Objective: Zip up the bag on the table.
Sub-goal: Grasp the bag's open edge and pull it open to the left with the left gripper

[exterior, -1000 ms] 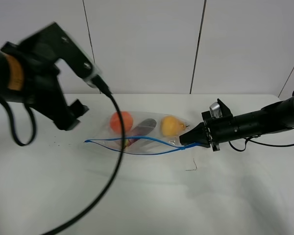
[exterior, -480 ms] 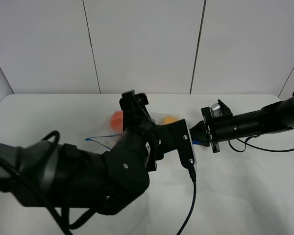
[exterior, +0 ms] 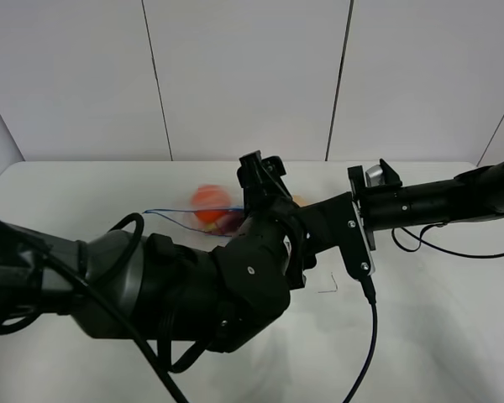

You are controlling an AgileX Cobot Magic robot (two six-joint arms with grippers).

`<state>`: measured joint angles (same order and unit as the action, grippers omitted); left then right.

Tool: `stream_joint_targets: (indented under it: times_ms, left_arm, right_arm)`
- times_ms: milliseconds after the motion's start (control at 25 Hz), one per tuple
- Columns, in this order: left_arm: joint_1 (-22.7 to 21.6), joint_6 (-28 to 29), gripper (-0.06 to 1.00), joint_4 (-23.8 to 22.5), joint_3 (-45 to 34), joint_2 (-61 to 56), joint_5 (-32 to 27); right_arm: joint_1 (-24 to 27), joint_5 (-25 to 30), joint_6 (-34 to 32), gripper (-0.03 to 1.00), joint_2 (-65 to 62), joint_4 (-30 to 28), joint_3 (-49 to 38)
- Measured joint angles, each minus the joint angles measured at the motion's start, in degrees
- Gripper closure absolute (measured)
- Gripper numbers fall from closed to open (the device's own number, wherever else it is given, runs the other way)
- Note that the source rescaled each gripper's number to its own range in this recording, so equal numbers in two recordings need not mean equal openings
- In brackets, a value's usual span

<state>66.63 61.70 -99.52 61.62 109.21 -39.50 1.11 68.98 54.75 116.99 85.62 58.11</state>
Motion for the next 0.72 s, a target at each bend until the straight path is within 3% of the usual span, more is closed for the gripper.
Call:
stream_joint_targets:
  times_ms: [360,720]
  left_arm:
    - [0.00,-1.04,-0.02,-0.06,2.89,4.65,1.44]
    - [0.00,-3.83,0.10,-0.11,6.49,7.34,1.30]
  right_arm:
    - [0.00,0.00,-1.75,0.97,-2.31,0.05,0.00]
    - [0.00,0.00,-1.89,0.97,-2.31,-0.20,0.00]
